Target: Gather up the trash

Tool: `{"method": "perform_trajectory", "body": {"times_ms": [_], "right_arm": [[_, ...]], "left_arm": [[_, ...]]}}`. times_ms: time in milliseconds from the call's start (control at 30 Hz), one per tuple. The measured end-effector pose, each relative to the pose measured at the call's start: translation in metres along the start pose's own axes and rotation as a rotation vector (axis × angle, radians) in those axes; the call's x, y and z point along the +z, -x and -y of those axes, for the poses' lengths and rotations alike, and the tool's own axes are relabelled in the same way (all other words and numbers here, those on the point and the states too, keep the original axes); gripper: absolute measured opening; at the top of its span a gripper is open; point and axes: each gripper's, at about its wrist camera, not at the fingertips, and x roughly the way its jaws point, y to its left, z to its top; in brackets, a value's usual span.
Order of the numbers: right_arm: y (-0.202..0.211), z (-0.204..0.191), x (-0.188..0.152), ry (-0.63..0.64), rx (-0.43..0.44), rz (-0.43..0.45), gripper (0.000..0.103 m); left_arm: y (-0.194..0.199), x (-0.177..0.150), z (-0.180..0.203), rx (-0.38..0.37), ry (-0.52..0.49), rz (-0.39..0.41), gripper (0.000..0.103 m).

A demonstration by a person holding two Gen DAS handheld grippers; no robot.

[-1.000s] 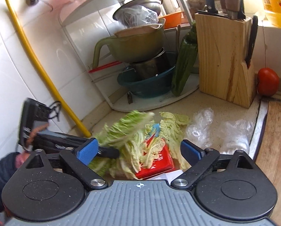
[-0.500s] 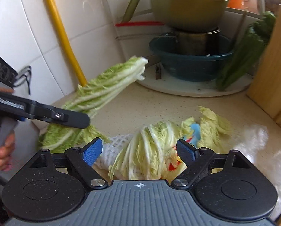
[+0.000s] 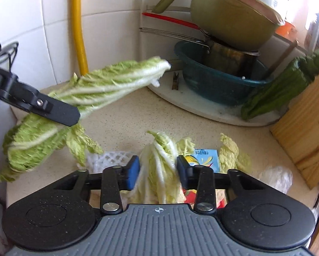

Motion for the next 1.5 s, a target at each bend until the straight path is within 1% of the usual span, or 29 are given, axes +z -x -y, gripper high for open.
{"method": "perform_trajectory", "body": {"times_ms": [33,100,200,233,267,333,400,433,467,533,567,600,633,700,733,800,900,967,1000,1033,1100,1133,1167,1200,1233,1267,1333,1433,1500], "right_arm": [[0.005,0.006,0.0,-0.06,0.041,-0.003,0.04],[0.016,0.021,-0.002,-0.188,0.137,-0.003,0.038],[0.032,0.041,-0.008,-0.335,0.214,0.004,0.038],[0.038,0.048,-0.01,-0.371,0.219,0.014,0.038],[0.043,0.054,-0.01,-0.386,0.207,0.027,0.037],[0.046,0.066,-0.008,-0.381,0.149,0.046,0.034],[0.04,0.079,-0.008,-0.414,0.09,0.034,0.03],[0.038,0.083,-0.009,-0.408,0.071,0.025,0.025],[0.035,0.084,-0.01,-0.391,0.037,0.02,0.025],[0.029,0.085,-0.01,-0.349,-0.016,0.008,0.025],[0.023,0.085,-0.008,-0.33,-0.028,-0.004,0.026],[0.018,0.088,-0.006,-0.327,-0.036,-0.011,0.027],[0.012,0.091,-0.004,-0.327,-0.044,-0.009,0.031],[0.005,0.096,0.0,-0.313,-0.092,-0.008,0.047],[0.001,0.1,0.004,-0.327,-0.1,-0.012,0.052],[-0.006,0.113,0.01,-0.387,-0.085,-0.036,0.051],[-0.015,0.127,0.016,-0.409,-0.141,-0.046,0.049],[-0.015,0.139,0.017,-0.498,-0.071,-0.039,0.049],[-0.016,0.142,0.018,-0.522,-0.041,-0.037,0.049],[-0.019,0.139,0.02,-0.496,-0.041,-0.048,0.051],[-0.025,0.125,0.019,-0.406,-0.077,-0.08,0.052],[-0.028,0.119,0.018,-0.381,-0.06,-0.094,0.052],[-0.032,0.114,0.016,-0.365,-0.027,-0.126,0.055],[-0.039,0.108,0.014,-0.344,0.001,-0.177,0.059],[-0.042,0.1,0.012,-0.308,-0.012,-0.18,0.066],[-0.044,0.093,0.011,-0.259,-0.037,-0.184,0.069],[-0.046,0.092,0.011,-0.255,-0.038,-0.191,0.073],[-0.046,0.104,0.015,-0.267,-0.094,-0.188,0.073],[-0.044,0.106,0.014,-0.255,-0.082,-0.186,0.075]], "left_arm": [[0.0,0.0,-0.001,-0.007,0.007,0.002,0.038],[0.0,0.001,-0.002,-0.017,0.017,0.004,0.038],[-0.001,0.002,-0.001,-0.041,0.018,0.009,0.038],[-0.003,0.002,0.0,-0.045,0.015,0.01,0.038],[-0.006,0.003,0.001,-0.039,0.008,0.004,0.038],[-0.014,0.001,0.0,-0.017,0.004,-0.03,0.038],[-0.022,-0.004,-0.001,0.007,-0.003,-0.074,0.039],[-0.024,-0.005,-0.002,0.035,-0.009,-0.087,0.039],[-0.025,-0.006,-0.002,0.057,-0.018,-0.092,0.041],[-0.026,-0.007,-0.004,0.071,-0.021,-0.098,0.047],[-0.026,-0.008,-0.006,0.069,-0.011,-0.102,0.05],[-0.026,-0.008,-0.008,0.064,-0.002,-0.106,0.051],[-0.027,-0.008,-0.008,0.06,0.003,-0.108,0.052],[-0.027,-0.01,-0.008,0.058,0.002,-0.113,0.055],[-0.028,-0.011,-0.008,0.058,0.003,-0.117,0.057],[-0.03,-0.012,-0.009,0.057,0.01,-0.119,0.057],[-0.031,-0.013,-0.01,0.058,0.02,-0.118,0.058],[-0.031,-0.013,-0.012,0.058,0.027,-0.117,0.058],[-0.031,-0.013,-0.012,0.058,0.03,-0.119,0.058],[-0.031,-0.013,-0.012,0.058,0.029,-0.121,0.058],[-0.031,-0.013,-0.012,0.057,0.023,-0.124,0.059],[-0.032,-0.013,-0.011,0.056,0.021,-0.127,0.061],[-0.032,-0.013,-0.011,0.055,0.019,-0.127,0.061],[-0.032,-0.013,-0.01,0.054,0.016,-0.126,0.061],[-0.032,-0.013,-0.01,0.052,0.017,-0.125,0.062],[-0.032,-0.013,-0.01,0.052,0.019,-0.125,0.062],[-0.03,-0.014,-0.011,0.051,0.024,-0.119,0.062],[-0.027,-0.015,-0.013,0.048,0.031,-0.109,0.063],[-0.027,-0.015,-0.015,0.046,0.04,-0.11,0.063]]}}
